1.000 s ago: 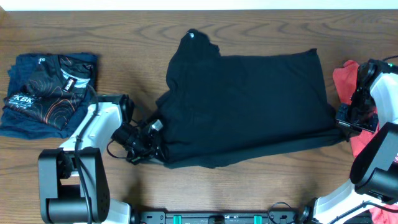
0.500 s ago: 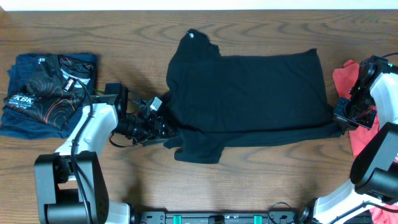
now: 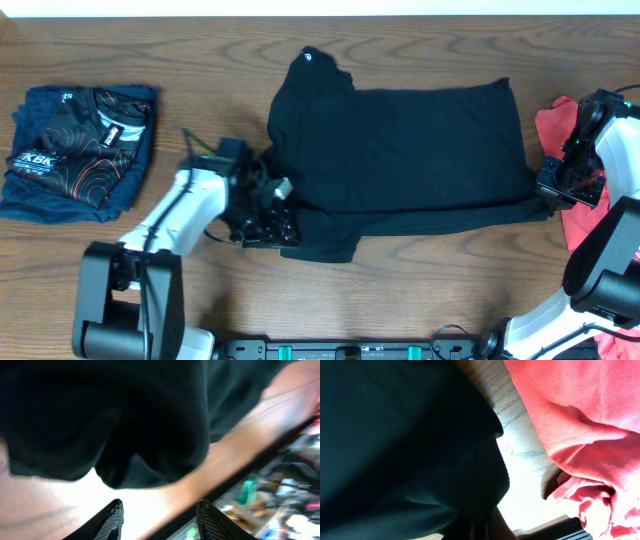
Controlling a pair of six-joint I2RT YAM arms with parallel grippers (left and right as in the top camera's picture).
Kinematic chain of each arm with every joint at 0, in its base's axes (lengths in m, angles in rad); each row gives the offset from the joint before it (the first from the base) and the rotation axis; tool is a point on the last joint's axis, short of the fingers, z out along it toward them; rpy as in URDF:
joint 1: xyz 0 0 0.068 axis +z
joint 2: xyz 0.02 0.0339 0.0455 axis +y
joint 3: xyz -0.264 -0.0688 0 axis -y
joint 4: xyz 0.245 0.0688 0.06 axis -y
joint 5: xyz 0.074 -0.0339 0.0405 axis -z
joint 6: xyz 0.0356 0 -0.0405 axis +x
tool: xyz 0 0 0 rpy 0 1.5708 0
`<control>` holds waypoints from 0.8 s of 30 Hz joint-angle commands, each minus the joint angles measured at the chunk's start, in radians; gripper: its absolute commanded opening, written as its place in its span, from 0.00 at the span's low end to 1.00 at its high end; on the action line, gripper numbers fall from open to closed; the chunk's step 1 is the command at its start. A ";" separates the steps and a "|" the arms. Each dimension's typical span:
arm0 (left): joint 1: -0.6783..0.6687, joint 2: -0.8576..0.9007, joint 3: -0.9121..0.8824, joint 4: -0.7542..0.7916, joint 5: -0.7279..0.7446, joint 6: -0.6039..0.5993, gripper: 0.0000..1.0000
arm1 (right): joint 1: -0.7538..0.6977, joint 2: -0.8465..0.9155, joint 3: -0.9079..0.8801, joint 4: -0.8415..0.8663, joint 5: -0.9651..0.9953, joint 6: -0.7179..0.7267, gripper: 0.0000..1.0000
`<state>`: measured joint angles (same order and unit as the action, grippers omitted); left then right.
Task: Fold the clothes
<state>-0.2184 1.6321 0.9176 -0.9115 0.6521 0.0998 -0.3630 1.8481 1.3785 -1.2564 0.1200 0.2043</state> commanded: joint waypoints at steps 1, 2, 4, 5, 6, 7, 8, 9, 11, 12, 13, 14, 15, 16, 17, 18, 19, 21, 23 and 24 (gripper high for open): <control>-0.055 -0.018 -0.019 0.042 -0.167 -0.040 0.49 | 0.002 -0.002 0.000 0.001 0.003 -0.003 0.01; -0.071 -0.018 -0.020 0.064 -0.195 -0.056 0.49 | 0.002 -0.002 0.000 0.001 0.003 -0.003 0.01; -0.093 -0.018 -0.020 0.104 -0.209 -0.057 0.49 | 0.002 -0.002 0.000 0.001 0.003 -0.003 0.01; -0.102 -0.018 -0.020 0.121 -0.209 -0.058 0.48 | 0.002 -0.002 0.000 0.001 0.003 -0.003 0.01; -0.110 -0.018 -0.020 0.134 -0.209 -0.066 0.40 | 0.002 -0.002 0.000 0.001 0.003 -0.003 0.01; -0.115 -0.018 -0.020 0.143 -0.209 -0.077 0.31 | 0.002 -0.002 0.000 0.001 0.003 -0.003 0.01; -0.120 -0.018 -0.020 0.147 -0.208 -0.092 0.19 | 0.002 -0.002 0.000 0.001 0.003 -0.003 0.01; -0.122 -0.018 -0.020 0.145 -0.202 -0.111 0.06 | 0.002 -0.002 0.000 0.001 0.003 -0.003 0.01; -0.122 -0.023 -0.011 0.120 -0.104 -0.120 0.06 | 0.002 -0.002 0.000 0.001 0.003 -0.003 0.01; -0.122 -0.031 0.005 0.087 -0.029 -0.119 0.06 | 0.002 -0.002 0.000 0.002 0.003 -0.003 0.01; -0.121 -0.040 0.021 0.056 0.027 -0.109 0.06 | 0.002 -0.002 0.000 0.002 0.003 -0.003 0.01; -0.119 -0.056 0.047 0.012 0.104 -0.091 0.06 | 0.002 -0.002 0.000 0.004 0.003 -0.003 0.01; -0.118 -0.077 0.076 -0.030 0.180 -0.077 0.06 | 0.002 -0.002 0.000 0.006 0.003 -0.003 0.01; -0.115 -0.098 0.102 -0.058 0.240 -0.071 0.06 | 0.002 -0.002 0.000 0.008 0.003 -0.003 0.01; -0.109 -0.119 0.126 -0.076 0.286 -0.071 0.06 | 0.002 -0.002 0.000 0.009 0.003 -0.003 0.01; -0.089 -0.169 0.166 -0.082 0.333 -0.074 0.06 | 0.002 -0.002 0.000 0.009 0.003 -0.003 0.01; -0.076 -0.191 0.179 -0.079 0.331 -0.086 0.06 | 0.002 -0.002 0.000 0.009 0.003 -0.003 0.01; -0.044 -0.234 0.186 -0.046 0.330 -0.119 0.06 | 0.002 -0.002 0.000 0.009 0.003 -0.003 0.01; -0.014 -0.259 0.186 -0.013 0.316 -0.135 0.06 | 0.002 -0.002 0.000 0.012 0.003 -0.003 0.01; -0.003 -0.262 0.186 0.000 0.297 -0.153 0.06 | 0.002 -0.002 0.000 0.015 0.003 -0.003 0.01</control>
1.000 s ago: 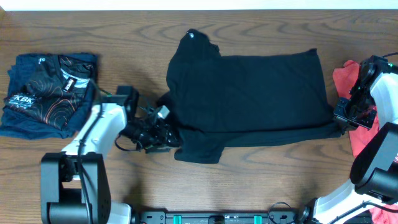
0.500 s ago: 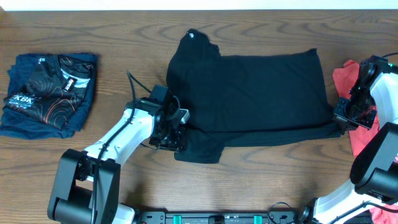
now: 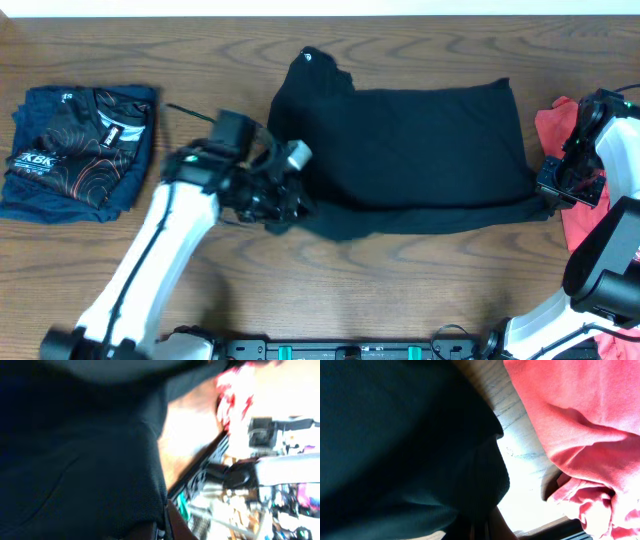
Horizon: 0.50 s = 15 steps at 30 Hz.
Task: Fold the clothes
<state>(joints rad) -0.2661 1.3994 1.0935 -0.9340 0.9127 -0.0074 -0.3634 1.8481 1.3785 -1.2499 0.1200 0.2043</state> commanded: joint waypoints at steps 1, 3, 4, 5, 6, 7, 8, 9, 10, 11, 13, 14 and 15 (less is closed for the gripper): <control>0.054 -0.029 0.010 0.033 0.016 -0.069 0.06 | 0.002 -0.002 0.000 0.013 0.003 -0.003 0.01; 0.061 -0.020 0.008 0.056 -0.012 -0.085 0.06 | 0.002 -0.002 0.000 0.016 0.003 -0.003 0.01; 0.061 -0.013 0.008 0.065 -0.018 -0.084 0.06 | 0.002 -0.002 0.000 0.016 0.003 -0.003 0.01; 0.061 -0.006 0.008 0.076 -0.020 -0.085 0.06 | 0.002 -0.002 0.000 0.016 0.003 -0.003 0.01; 0.061 0.003 0.008 0.090 -0.020 -0.087 0.06 | 0.002 -0.002 0.000 0.017 0.003 -0.003 0.01; 0.061 0.013 0.008 0.105 -0.021 -0.096 0.06 | 0.002 -0.002 0.000 0.017 0.003 -0.003 0.01; 0.061 0.023 0.008 0.124 -0.027 -0.108 0.06 | 0.002 -0.002 0.000 0.019 0.003 -0.003 0.01; 0.061 0.032 0.008 0.146 -0.037 -0.118 0.06 | 0.002 -0.002 0.000 0.023 0.003 -0.003 0.01; 0.061 0.040 0.008 0.172 -0.046 -0.128 0.06 | 0.002 -0.002 0.000 0.030 0.003 -0.003 0.01; 0.061 0.050 0.008 0.196 -0.050 -0.130 0.06 | 0.002 -0.002 0.000 0.039 0.003 -0.003 0.01; 0.061 0.070 0.008 0.244 -0.053 -0.137 0.06 | 0.002 -0.002 0.000 0.063 0.003 -0.003 0.01; 0.061 0.081 0.008 0.259 -0.069 -0.151 0.06 | 0.002 -0.002 0.000 0.071 0.003 -0.003 0.01; 0.061 0.092 0.008 0.268 -0.090 -0.171 0.06 | 0.002 -0.002 0.000 0.079 0.002 -0.003 0.01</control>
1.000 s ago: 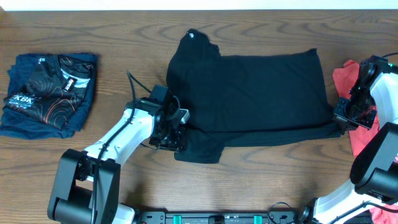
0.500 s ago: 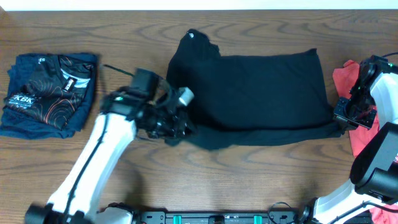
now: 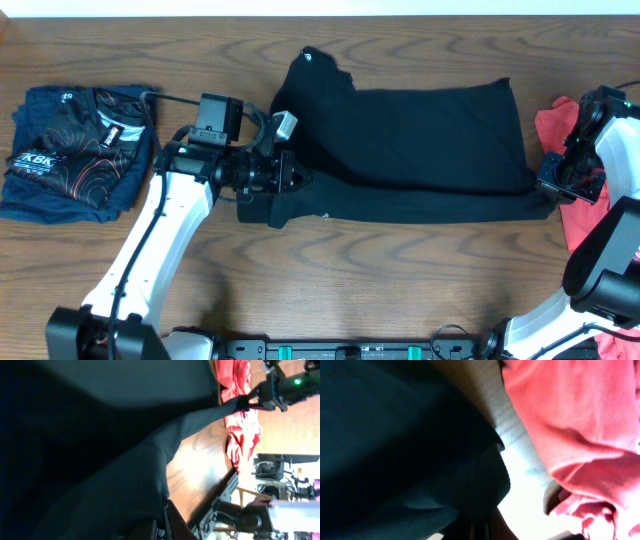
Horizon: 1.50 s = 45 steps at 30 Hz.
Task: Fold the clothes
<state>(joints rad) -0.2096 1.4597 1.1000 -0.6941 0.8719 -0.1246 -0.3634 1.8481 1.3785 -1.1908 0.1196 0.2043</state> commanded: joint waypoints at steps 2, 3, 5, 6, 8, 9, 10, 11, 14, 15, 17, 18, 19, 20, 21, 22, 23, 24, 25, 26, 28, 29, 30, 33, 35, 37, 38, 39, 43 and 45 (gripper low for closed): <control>0.004 0.057 0.002 0.034 -0.101 -0.074 0.06 | 0.002 -0.002 0.000 0.029 0.003 -0.003 0.01; 0.003 0.070 0.002 0.034 -0.111 -0.074 0.06 | 0.002 -0.002 0.000 0.031 0.003 -0.003 0.01; 0.001 0.099 0.002 0.036 -0.114 -0.078 0.05 | 0.002 -0.002 0.000 0.031 0.003 -0.003 0.02; 0.001 0.114 0.001 0.038 -0.114 -0.085 0.06 | 0.002 -0.002 0.000 0.031 0.003 -0.003 0.02; 0.001 0.145 0.001 0.050 -0.114 -0.100 0.06 | 0.002 -0.002 0.000 0.031 0.000 -0.003 0.02; 0.001 0.158 0.001 0.060 -0.114 -0.100 0.06 | 0.002 -0.002 0.000 0.031 -0.002 -0.003 0.02; 0.001 0.174 0.001 0.074 -0.116 -0.100 0.06 | 0.002 -0.002 0.000 0.031 -0.005 -0.003 0.02; 0.001 0.186 0.001 0.085 -0.126 -0.111 0.06 | 0.002 -0.002 0.000 0.031 -0.005 -0.003 0.04; 0.001 0.214 0.001 0.124 -0.180 -0.161 0.06 | 0.002 -0.002 -0.001 0.031 -0.005 -0.003 0.06; 0.001 0.220 0.001 0.136 -0.190 -0.170 0.06 | 0.002 -0.002 0.000 0.033 -0.005 -0.003 0.07; 0.001 0.233 0.001 0.163 -0.195 -0.174 0.06 | 0.002 -0.002 -0.001 0.043 -0.005 -0.003 0.07; 0.001 0.237 0.001 0.168 -0.208 -0.187 0.06 | 0.002 -0.002 -0.001 0.050 -0.006 -0.003 0.07; 0.001 0.240 0.001 0.169 -0.232 -0.203 0.06 | 0.002 -0.002 -0.001 0.058 -0.010 -0.003 0.06; 0.001 0.241 0.001 0.169 -0.261 -0.220 0.06 | 0.003 -0.002 -0.001 0.068 -0.020 -0.003 0.06; 0.001 0.245 0.001 0.168 -0.292 -0.238 0.06 | 0.004 -0.002 -0.001 0.084 -0.035 -0.003 0.06; 0.001 0.247 0.001 0.168 -0.314 -0.253 0.06 | 0.005 -0.002 -0.001 0.099 -0.049 -0.004 0.06; 0.001 0.249 0.001 0.168 -0.333 -0.268 0.06 | 0.006 -0.002 -0.001 0.119 -0.065 -0.004 0.06; 0.001 0.251 0.001 0.168 -0.356 -0.288 0.06 | 0.008 -0.002 -0.001 0.137 -0.077 -0.005 0.06; 0.001 0.252 0.001 0.168 -0.376 -0.303 0.06 | 0.011 -0.002 -0.001 0.155 -0.085 -0.004 0.06; 0.001 0.252 0.001 0.168 -0.398 -0.319 0.06 | 0.014 -0.002 -0.001 0.173 -0.093 -0.004 0.06; 0.001 0.252 0.000 0.170 -0.431 -0.342 0.06 | 0.020 -0.002 -0.001 0.209 -0.107 -0.004 0.08; 0.001 0.252 0.000 0.172 -0.443 -0.349 0.06 | 0.024 -0.002 -0.001 0.224 -0.110 -0.005 0.12; 0.001 0.252 0.000 0.175 -0.444 -0.349 0.06 | 0.029 -0.002 -0.001 0.232 -0.110 -0.004 0.20; 0.001 0.252 0.000 0.177 -0.443 -0.349 0.30 | 0.039 -0.002 -0.001 0.241 -0.109 -0.005 0.49; 0.001 0.252 0.000 0.177 -0.442 -0.349 0.43 | 0.042 -0.002 -0.001 0.240 -0.109 -0.015 0.52; 0.001 0.251 0.001 0.177 -0.438 -0.349 0.43 | 0.043 -0.002 -0.001 0.233 -0.108 -0.035 0.52; 0.001 0.251 0.001 0.176 -0.435 -0.348 0.43 | 0.043 -0.002 -0.001 0.228 -0.108 -0.044 0.51; 0.001 0.251 0.001 0.175 -0.430 -0.348 0.43 | 0.043 -0.002 -0.001 0.218 -0.101 -0.045 0.51; 0.001 0.251 0.001 0.116 -0.406 -0.340 0.43 | 0.043 -0.002 -0.007 0.186 -0.067 -0.045 0.49; 0.001 0.251 0.000 0.049 -0.417 -0.312 0.46 | 0.043 -0.002 -0.023 0.190 -0.046 -0.045 0.49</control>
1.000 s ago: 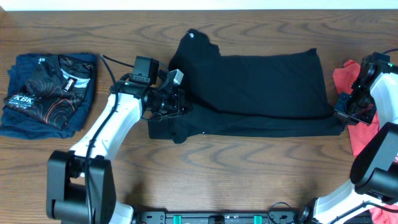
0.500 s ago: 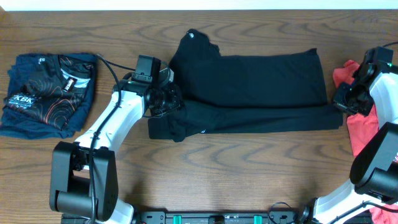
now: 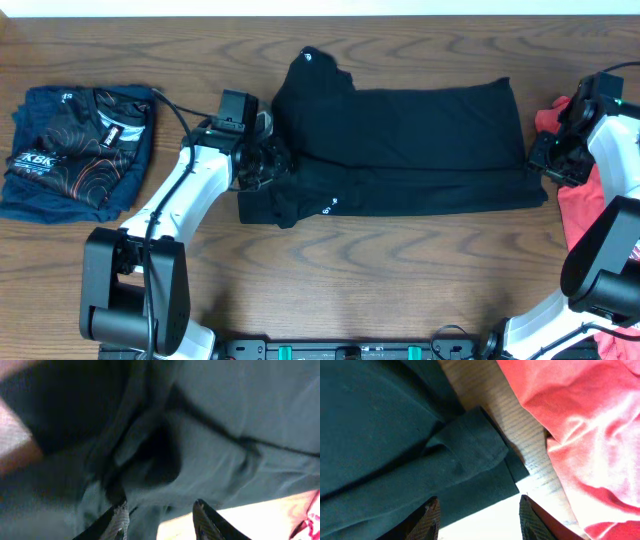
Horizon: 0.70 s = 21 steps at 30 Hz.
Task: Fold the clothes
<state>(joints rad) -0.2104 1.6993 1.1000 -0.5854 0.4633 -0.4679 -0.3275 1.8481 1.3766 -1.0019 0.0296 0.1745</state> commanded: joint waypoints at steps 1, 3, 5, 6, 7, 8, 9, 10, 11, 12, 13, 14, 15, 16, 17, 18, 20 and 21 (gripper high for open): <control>0.002 0.012 0.000 -0.095 -0.036 0.042 0.49 | 0.007 -0.002 -0.034 0.012 0.053 -0.015 0.49; 0.002 0.012 -0.002 -0.153 -0.124 0.045 0.52 | 0.007 -0.002 -0.072 0.054 0.052 -0.015 0.49; 0.002 0.012 -0.020 -0.169 -0.208 0.045 0.55 | 0.007 -0.002 -0.120 0.116 0.043 -0.015 0.50; 0.002 0.012 -0.031 -0.168 -0.234 0.045 0.55 | 0.007 -0.002 -0.141 0.147 0.036 -0.015 0.50; 0.003 0.012 -0.043 -0.162 -0.258 0.045 0.55 | 0.007 -0.002 -0.163 0.175 0.033 -0.015 0.50; 0.003 0.012 -0.055 -0.152 -0.282 0.045 0.55 | 0.007 -0.002 -0.183 0.202 0.033 -0.015 0.50; 0.003 0.012 -0.066 -0.140 -0.303 0.044 0.55 | 0.007 -0.002 -0.208 0.230 0.033 -0.015 0.49; 0.003 0.012 -0.077 -0.124 -0.320 0.044 0.55 | 0.007 -0.002 -0.228 0.253 0.033 -0.015 0.48; 0.003 0.013 -0.088 -0.102 -0.325 0.044 0.55 | 0.007 -0.002 -0.247 0.276 0.033 -0.015 0.47; 0.003 0.013 -0.100 -0.076 -0.326 0.044 0.55 | 0.007 -0.002 -0.266 0.298 0.033 -0.015 0.46; 0.003 0.012 -0.128 -0.023 -0.326 0.044 0.56 | 0.007 -0.002 -0.304 0.340 0.033 -0.015 0.46; 0.003 0.013 -0.142 -0.002 -0.326 0.044 0.56 | 0.007 -0.002 -0.324 0.365 0.033 -0.015 0.45; 0.003 0.012 -0.155 0.015 -0.325 0.044 0.57 | 0.007 -0.002 -0.341 0.383 0.033 -0.015 0.46; 0.003 0.013 -0.167 0.028 -0.326 0.044 0.58 | 0.007 -0.002 -0.354 0.394 0.033 -0.015 0.45; 0.003 0.013 -0.177 0.036 -0.326 0.044 0.58 | 0.007 -0.002 -0.366 0.402 0.034 -0.016 0.44; 0.003 0.013 -0.186 0.042 -0.327 0.045 0.58 | 0.007 -0.002 -0.375 0.408 0.034 -0.015 0.38; 0.005 0.013 -0.200 0.049 -0.342 0.045 0.57 | 0.006 -0.002 -0.384 0.407 0.041 -0.015 0.18; 0.005 0.012 -0.206 0.045 -0.364 0.045 0.54 | 0.006 -0.002 -0.385 0.401 0.051 -0.015 0.11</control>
<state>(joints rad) -0.2111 1.7000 0.9192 -0.5377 0.1627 -0.4397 -0.3256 1.8206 1.0367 -0.5880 0.0433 0.1665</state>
